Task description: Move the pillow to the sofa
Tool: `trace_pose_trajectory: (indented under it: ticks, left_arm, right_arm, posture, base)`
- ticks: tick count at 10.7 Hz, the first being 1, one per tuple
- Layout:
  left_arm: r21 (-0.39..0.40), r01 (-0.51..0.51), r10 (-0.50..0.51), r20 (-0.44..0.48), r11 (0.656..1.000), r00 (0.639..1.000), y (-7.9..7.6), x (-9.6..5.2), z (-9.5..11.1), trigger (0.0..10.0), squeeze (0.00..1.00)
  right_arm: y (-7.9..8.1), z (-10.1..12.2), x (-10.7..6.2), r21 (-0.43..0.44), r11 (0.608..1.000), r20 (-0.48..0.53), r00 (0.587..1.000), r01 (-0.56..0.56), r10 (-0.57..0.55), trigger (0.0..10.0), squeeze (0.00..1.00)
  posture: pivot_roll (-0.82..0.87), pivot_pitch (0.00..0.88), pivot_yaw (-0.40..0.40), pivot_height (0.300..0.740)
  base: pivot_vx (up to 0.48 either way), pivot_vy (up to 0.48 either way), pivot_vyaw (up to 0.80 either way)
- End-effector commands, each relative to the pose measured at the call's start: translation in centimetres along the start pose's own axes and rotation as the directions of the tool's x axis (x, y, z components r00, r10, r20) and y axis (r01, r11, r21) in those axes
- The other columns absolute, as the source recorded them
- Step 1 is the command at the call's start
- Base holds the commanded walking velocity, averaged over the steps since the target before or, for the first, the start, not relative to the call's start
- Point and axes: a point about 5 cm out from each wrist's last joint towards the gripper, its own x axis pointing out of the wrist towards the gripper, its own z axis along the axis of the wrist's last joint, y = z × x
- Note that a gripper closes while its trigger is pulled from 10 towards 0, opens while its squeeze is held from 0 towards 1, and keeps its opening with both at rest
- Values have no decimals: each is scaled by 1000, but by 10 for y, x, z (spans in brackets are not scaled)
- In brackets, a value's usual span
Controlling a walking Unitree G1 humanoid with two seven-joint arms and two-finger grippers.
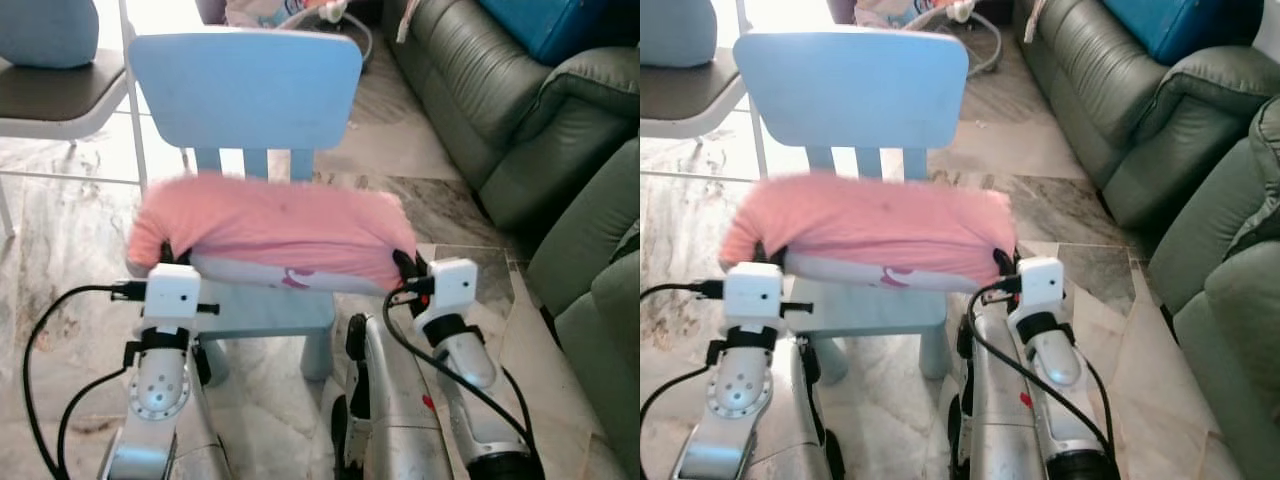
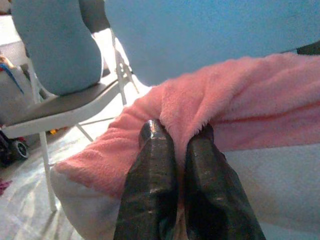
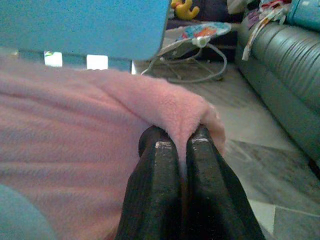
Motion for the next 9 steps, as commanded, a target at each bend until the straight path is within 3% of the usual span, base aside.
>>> trace_pose_trajectory:
  ticks: [1,9]
  left_arm:
    - [1,-37,37,-7,999,999,8,4,-1,10000,0]
    - [-42,48,-50,-49,998,998,-12,8,-4,10000,0]
  right_arm:
    - [-19,5,-2,-2,995,9,995,99,-99,10000,0]
    - [-17,5,-2,44,994,-48,994,97,-95,10000,0]
  posture:
    - [45,20,-67,479]
    - [37,24,-67,619]
  base:
    - [0,0,0]
    - [0,0,0]
